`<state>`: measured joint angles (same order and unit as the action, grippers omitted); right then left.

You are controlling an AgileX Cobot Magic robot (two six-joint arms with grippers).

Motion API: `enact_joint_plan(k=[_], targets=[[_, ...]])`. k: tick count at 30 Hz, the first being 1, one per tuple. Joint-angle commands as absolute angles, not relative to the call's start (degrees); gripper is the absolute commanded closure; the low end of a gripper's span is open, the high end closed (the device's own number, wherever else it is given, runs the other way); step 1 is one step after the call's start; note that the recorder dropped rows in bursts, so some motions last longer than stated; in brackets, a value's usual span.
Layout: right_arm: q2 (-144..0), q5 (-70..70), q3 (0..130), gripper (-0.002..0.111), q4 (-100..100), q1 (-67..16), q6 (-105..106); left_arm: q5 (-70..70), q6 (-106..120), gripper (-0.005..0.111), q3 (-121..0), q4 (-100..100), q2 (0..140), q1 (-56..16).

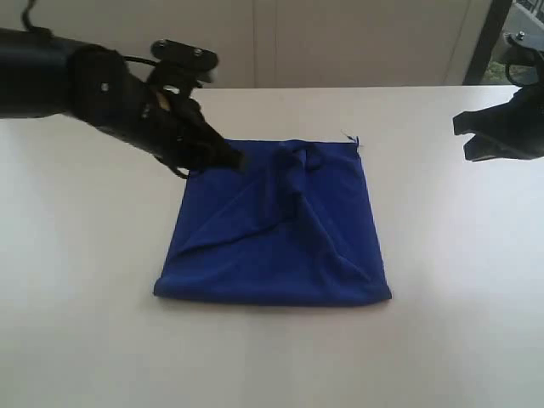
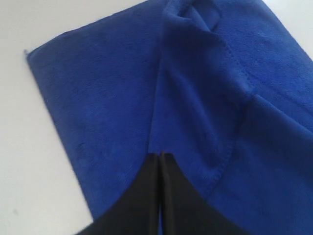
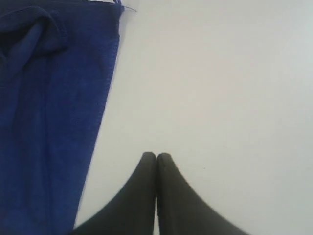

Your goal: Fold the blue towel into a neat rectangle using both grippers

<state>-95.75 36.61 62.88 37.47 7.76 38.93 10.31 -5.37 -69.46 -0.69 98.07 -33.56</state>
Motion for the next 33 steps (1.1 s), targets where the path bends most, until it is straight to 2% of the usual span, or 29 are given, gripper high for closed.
enact_joint_plan(k=[1,8,13,15,20,22,25,33], targets=[[-95.53,35.44,62.64,0.108,38.07,7.97,38.7,16.23,-5.01,0.107,-78.83,1.88,106.65,-36.87],[-95.53,33.66,62.64,0.108,38.07,7.97,38.7,34.21,-13.55,0.107,-93.45,16.76,114.81,-42.01],[-95.53,33.27,62.64,0.108,38.07,7.97,38.7,31.48,-10.51,0.106,-95.99,17.41,115.54,-44.5],[-95.53,33.27,62.64,0.108,38.07,7.97,38.7,30.44,-7.4,0.1,-95.99,17.41,115.85,-46.03],[-95.53,33.27,62.64,0.108,38.07,7.97,38.7,26.55,-2.51,0.072,-95.99,17.41,118.34,-47.46],[-95.53,33.27,62.64,0.108,38.07,7.97,38.7,24.79,-1.59,0.064,-95.99,17.55,119.64,-47.46],[-95.53,33.12,62.64,0.108,38.07,7.97,38.7,23.64,0.0,0.061,-95.99,18.22,121.24,-47.46],[-95.53,32.72,62.64,0.108,38.07,7.97,38.7,19.78,3.51,0.061,-95.99,18.9,123.41,-47.46]])
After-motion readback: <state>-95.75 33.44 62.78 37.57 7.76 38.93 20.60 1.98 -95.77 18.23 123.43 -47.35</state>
